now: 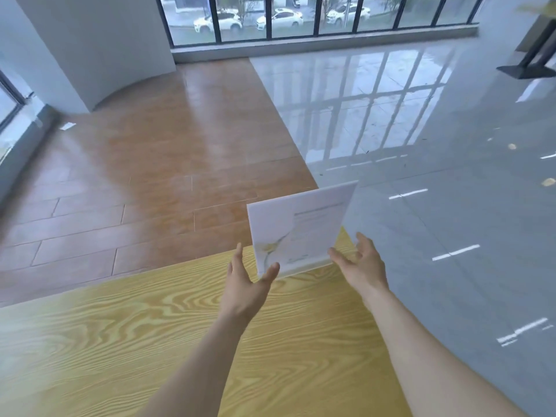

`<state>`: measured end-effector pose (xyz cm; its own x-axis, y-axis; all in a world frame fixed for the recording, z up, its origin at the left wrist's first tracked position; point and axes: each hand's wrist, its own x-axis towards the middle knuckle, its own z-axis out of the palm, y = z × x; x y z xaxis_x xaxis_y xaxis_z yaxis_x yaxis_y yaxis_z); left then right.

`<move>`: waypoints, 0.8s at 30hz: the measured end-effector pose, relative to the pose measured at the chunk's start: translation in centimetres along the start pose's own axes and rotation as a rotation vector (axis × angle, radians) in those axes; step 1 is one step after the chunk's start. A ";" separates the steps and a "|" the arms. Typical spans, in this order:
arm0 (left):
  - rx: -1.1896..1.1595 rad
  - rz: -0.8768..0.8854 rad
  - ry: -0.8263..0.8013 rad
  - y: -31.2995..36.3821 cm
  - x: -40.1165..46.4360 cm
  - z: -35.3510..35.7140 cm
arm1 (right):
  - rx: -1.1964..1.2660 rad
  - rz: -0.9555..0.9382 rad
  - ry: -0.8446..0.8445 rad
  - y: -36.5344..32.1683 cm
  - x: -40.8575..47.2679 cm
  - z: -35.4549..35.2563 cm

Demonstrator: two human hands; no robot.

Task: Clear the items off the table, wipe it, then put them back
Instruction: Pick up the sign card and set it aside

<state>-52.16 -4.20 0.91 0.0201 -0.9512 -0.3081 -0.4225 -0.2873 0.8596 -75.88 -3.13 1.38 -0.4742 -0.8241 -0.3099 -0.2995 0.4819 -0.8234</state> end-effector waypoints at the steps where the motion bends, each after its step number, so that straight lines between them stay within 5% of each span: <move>1: -0.047 -0.015 -0.002 0.2 0.5 0.2 | 0.016 -0.009 -0.009 -0.4 0.8 0.0; 10: -0.185 0.064 -0.024 0.9 0.7 1.8 | 0.246 -0.098 -0.029 -2.5 2.2 2.3; 24: -0.158 0.025 0.189 -2.4 -4.7 -6.5 | 0.082 -0.210 -0.099 -4.6 -5.2 7.3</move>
<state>-45.35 0.21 2.92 0.1872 -0.9580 -0.2171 -0.2782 -0.2636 0.9236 -66.00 -3.22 3.33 -0.3240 -0.9308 -0.1691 -0.3133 0.2742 -0.9092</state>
